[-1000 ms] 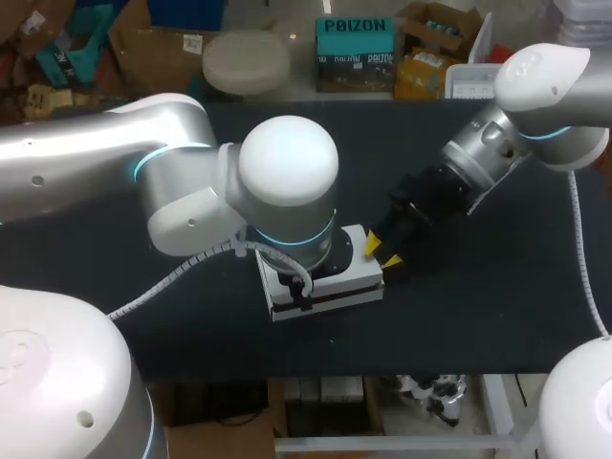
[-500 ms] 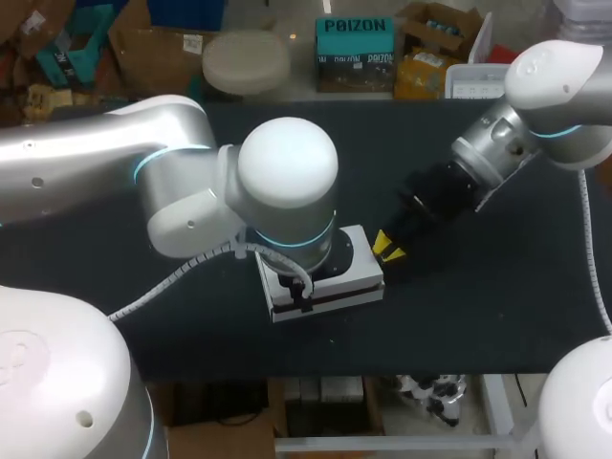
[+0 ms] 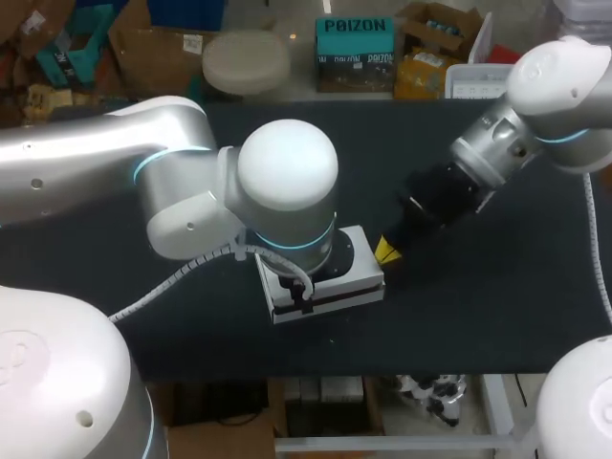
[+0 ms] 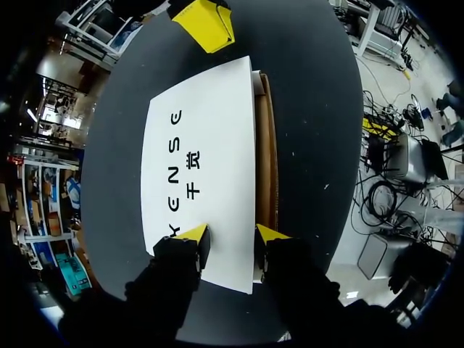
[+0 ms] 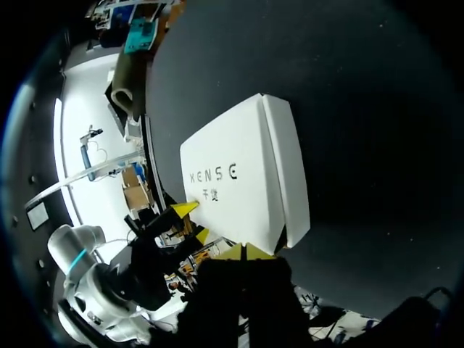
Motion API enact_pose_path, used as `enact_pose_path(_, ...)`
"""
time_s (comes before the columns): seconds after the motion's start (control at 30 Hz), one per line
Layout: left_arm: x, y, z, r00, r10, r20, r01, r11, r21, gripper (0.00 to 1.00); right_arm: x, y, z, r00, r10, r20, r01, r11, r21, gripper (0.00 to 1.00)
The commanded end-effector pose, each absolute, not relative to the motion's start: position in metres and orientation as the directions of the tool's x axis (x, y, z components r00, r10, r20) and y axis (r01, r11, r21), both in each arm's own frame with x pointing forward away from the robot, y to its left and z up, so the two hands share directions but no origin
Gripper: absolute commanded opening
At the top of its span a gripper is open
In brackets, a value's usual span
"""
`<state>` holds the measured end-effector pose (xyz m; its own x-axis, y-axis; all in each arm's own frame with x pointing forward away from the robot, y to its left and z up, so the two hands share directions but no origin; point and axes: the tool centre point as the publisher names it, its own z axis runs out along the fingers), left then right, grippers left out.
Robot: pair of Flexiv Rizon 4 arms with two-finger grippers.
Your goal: Assemble the packaging by folding the flat box into shape, placing the metal phone stand inside, and closing the box properly
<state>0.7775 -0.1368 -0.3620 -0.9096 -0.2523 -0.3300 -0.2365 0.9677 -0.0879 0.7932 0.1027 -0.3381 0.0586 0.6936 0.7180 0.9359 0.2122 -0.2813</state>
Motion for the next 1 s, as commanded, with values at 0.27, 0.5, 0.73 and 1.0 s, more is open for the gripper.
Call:
enact_pose_path(0.27,0.775,-0.138,-0.363,-0.908,-0.253,-0.335,-0.239,0.967,-0.085,0.4,0.791,0.115,-0.35,0.051,0.709,0.704,0.929,0.225,-0.295,0.0)
enact_pose_path(0.5,0.775,-0.138,-0.363,-0.908,-0.253,-0.334,-0.239,0.967,-0.084,0.4,0.794,0.114,-0.356,0.061,0.71,0.702,0.926,0.223,-0.306,0.0)
enact_pose_path(0.73,0.775,-0.138,-0.363,-0.908,-0.254,-0.334,-0.24,0.967,-0.085,0.4,0.794,0.112,-0.359,0.068,0.709,0.702,0.924,0.22,-0.313,0.0)
enact_pose_path(1.0,0.773,-0.137,-0.36,-0.907,-0.256,-0.336,-0.239,0.967,-0.093,0.4,0.795,0.112,-0.359,0.069,0.708,0.703,0.924,0.221,-0.314,0.0)
